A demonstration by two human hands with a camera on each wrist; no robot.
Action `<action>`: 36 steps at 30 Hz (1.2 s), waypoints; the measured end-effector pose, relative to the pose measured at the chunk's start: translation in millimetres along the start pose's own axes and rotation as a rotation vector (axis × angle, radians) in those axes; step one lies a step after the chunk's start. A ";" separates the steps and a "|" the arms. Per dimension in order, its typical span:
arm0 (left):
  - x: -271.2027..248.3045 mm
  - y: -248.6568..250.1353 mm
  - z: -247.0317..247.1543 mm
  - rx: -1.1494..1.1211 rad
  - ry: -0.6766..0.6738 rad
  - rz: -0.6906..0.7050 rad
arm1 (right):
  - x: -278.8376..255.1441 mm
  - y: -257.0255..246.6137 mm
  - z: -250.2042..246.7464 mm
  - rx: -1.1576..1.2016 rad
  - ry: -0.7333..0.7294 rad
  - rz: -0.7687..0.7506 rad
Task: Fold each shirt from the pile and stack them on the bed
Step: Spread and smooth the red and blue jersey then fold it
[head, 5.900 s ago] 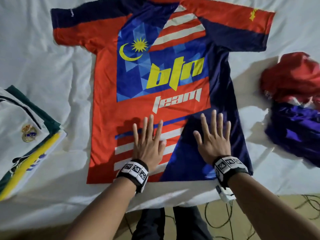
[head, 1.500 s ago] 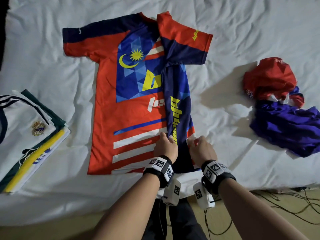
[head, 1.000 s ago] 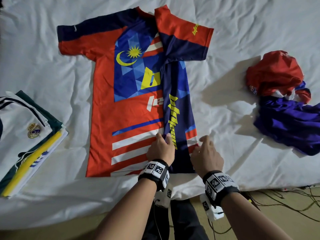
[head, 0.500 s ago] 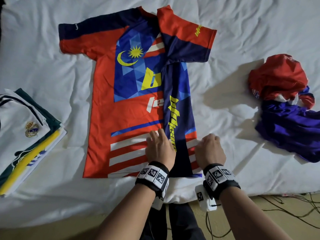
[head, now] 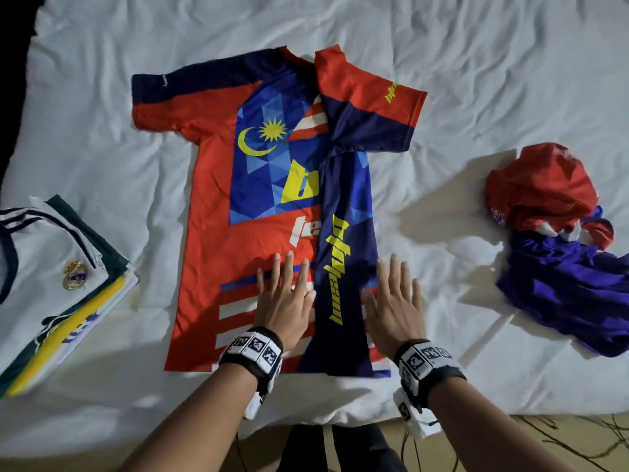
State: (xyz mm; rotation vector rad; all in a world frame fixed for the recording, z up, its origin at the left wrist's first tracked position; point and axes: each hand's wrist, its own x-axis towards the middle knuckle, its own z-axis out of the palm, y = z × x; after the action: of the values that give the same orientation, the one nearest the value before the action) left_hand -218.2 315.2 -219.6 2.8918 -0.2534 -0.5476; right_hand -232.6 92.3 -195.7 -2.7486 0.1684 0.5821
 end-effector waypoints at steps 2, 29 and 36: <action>12.9 -5.7 -19.8 -0.023 0.030 -0.053 | 19.5 -14.5 -15.1 -0.002 -0.012 -0.051; 261.1 -181.5 -124.7 -0.329 0.176 -0.810 | 434.2 -353.5 -106.6 -0.054 -0.033 -0.279; 261.7 -193.6 -115.9 -0.426 0.246 -0.821 | 475.4 -368.2 -93.8 -0.033 0.019 -0.224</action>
State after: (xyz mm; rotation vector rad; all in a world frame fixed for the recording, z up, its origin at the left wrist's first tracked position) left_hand 90.9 467.5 -245.0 2.4936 0.9907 -0.2853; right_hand 301.3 384.2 -204.1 -2.7547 -0.1451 0.5013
